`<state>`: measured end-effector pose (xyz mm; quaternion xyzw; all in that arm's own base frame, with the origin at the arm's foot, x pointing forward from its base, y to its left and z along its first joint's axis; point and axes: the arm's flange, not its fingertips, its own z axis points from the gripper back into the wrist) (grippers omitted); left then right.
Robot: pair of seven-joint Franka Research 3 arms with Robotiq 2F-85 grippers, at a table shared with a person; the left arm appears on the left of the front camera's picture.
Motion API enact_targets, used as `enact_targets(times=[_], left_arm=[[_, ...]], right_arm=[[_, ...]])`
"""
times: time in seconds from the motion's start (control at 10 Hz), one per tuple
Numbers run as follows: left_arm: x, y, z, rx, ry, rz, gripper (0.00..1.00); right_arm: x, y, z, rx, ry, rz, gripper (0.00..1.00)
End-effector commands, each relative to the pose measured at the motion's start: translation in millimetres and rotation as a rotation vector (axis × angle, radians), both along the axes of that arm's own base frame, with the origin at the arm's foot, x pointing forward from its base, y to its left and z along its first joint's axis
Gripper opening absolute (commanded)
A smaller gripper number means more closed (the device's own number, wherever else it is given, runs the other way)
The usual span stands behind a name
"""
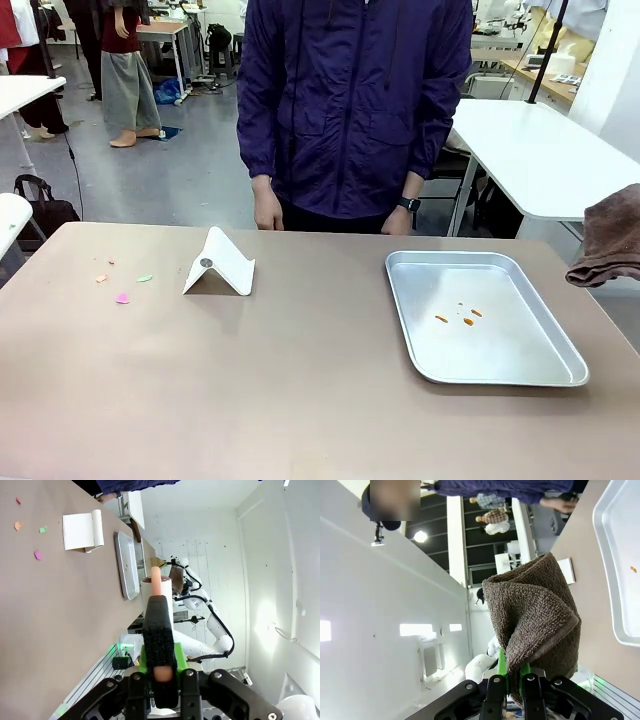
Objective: Clean the surface of the table.
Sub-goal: If a person points to the right, clean the right side of the table with your right hand, and if they point to the left, clean the left side with your left hand.
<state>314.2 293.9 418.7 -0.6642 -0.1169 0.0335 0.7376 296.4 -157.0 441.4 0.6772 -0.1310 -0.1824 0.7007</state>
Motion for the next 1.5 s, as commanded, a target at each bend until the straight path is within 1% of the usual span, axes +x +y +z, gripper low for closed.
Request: enact_targets(times=[0.0, 1.1, 1.2, 1.4], left_arm=[[-2, 2, 3, 0.003, -0.001, -0.002, 0.0], [-2, 2, 3, 0.003, -0.001, -0.002, 0.0], [0, 0, 0, 0.0, 0.0, 0.0, 0.22], [20, -13, -5, 0.183, 0.036, 0.09, 0.22]], right_arm=[[0, 2, 4, 0.008, -0.013, 0.0, 0.0], [0, 2, 4, 0.008, -0.013, 0.0, 0.0], [0, 2, 4, 0.008, -0.013, 0.0, 0.0], [0, 2, 4, 0.008, -0.013, 0.0, 0.0]])
